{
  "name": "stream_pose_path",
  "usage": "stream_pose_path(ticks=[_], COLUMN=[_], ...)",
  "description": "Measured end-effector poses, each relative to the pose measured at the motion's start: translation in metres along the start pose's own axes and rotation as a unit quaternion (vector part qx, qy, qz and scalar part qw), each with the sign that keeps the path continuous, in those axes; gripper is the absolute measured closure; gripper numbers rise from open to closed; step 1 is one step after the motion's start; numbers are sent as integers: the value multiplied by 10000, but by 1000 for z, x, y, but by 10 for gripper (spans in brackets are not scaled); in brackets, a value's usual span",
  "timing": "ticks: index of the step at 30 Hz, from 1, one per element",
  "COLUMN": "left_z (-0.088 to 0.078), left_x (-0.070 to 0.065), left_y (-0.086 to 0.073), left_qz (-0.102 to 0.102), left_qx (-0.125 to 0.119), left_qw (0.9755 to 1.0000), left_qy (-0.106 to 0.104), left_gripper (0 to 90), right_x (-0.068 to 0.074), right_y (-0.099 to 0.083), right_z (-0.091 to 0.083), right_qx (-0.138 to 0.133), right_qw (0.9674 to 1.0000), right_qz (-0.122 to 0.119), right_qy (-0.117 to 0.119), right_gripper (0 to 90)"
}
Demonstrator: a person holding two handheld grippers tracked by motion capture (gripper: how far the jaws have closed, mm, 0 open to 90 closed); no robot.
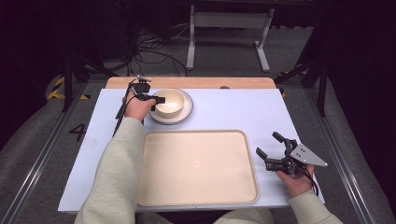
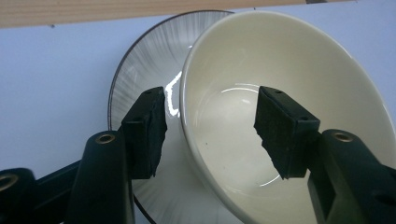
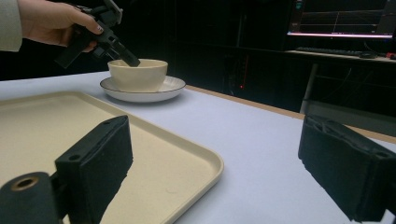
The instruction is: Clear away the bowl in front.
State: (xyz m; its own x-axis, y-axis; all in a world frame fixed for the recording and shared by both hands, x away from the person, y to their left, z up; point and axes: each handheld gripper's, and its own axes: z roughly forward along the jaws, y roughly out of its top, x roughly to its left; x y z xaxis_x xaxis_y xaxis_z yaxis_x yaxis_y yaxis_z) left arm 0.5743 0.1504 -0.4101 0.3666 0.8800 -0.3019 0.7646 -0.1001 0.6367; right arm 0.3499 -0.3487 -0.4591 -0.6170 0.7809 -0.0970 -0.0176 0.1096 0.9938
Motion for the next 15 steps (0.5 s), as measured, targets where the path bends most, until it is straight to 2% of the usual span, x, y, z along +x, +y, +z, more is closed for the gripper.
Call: stream_pose_path(ticks=[8, 12, 15], left_z=[7, 8, 9], left_x=[0, 1, 1], left_y=[-2, -2, -3], left_qz=[-149, -256, -330], left_qx=[177, 267, 358], left_qw=[9997, 9993, 9988], left_qy=[50, -24, 10], left_gripper=[457, 478, 511], right_x=[0, 0, 0], right_y=[0, 0, 0], right_z=[0, 0, 0], right_qx=[2, 3, 14], right_qw=[10000, 10000, 10000], right_qz=[20, 32, 11], right_qy=[-2, 3, 16], right_gripper=[105, 112, 112])
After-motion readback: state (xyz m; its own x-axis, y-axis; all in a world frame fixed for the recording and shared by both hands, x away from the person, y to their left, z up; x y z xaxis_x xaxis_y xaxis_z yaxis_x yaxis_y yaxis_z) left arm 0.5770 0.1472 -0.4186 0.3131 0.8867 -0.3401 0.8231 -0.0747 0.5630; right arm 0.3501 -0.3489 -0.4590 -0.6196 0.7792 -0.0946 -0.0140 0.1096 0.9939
